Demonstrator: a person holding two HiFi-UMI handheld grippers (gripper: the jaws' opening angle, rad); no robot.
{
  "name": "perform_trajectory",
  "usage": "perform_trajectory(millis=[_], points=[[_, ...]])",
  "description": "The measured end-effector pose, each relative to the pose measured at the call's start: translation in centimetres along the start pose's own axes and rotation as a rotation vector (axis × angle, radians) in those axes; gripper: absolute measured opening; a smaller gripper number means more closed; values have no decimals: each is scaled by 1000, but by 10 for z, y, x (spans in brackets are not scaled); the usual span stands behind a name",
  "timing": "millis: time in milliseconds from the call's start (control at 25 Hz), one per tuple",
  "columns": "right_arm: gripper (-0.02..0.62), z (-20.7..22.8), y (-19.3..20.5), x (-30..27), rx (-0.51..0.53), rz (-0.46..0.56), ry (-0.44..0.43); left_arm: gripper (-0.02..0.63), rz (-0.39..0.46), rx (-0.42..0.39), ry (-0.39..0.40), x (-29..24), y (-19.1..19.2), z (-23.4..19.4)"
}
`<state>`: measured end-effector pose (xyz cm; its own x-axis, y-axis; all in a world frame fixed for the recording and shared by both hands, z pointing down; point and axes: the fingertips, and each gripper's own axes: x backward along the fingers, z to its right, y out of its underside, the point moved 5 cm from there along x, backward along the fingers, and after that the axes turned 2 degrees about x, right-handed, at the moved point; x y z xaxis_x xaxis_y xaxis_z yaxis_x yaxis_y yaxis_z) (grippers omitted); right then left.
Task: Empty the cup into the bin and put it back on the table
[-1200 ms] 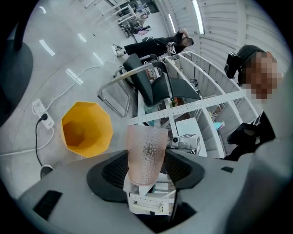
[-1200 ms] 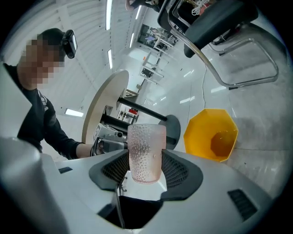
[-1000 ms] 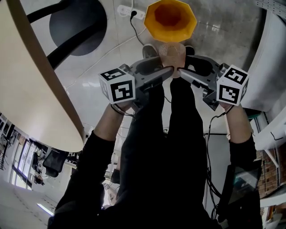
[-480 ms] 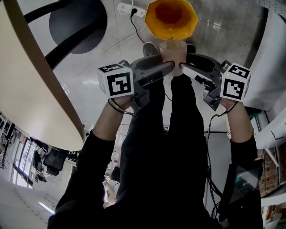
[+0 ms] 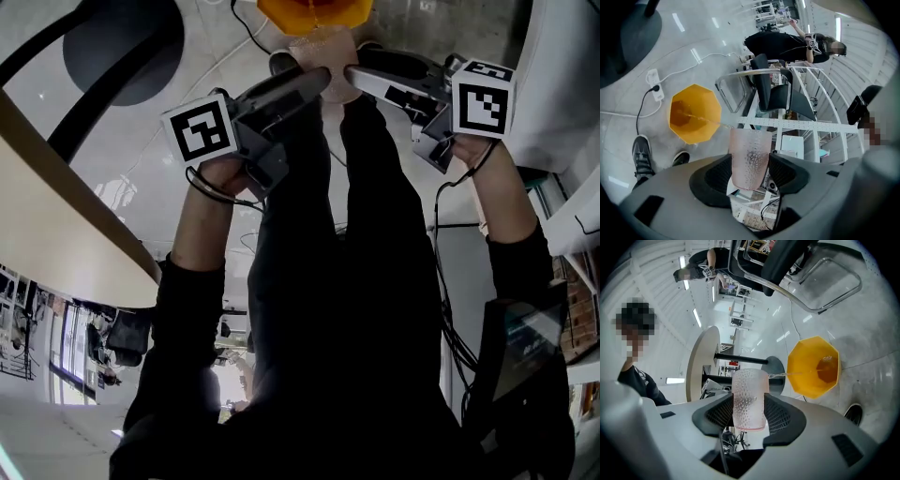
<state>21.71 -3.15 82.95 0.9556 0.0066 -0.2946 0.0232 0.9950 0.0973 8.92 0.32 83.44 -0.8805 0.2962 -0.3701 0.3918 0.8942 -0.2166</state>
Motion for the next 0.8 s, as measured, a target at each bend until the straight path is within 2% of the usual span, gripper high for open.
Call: perform_trajectory(millis=[320, 520, 800], points=[[210, -1, 1, -1, -28, -6, -3, 255, 12, 66, 40, -1, 4, 2], [207, 1, 4, 3, -77, -1, 10, 255, 35, 148, 108, -5, 8, 3], [205, -4, 0, 7, -80, 4, 13, 255, 39, 203, 126, -5, 9, 5]])
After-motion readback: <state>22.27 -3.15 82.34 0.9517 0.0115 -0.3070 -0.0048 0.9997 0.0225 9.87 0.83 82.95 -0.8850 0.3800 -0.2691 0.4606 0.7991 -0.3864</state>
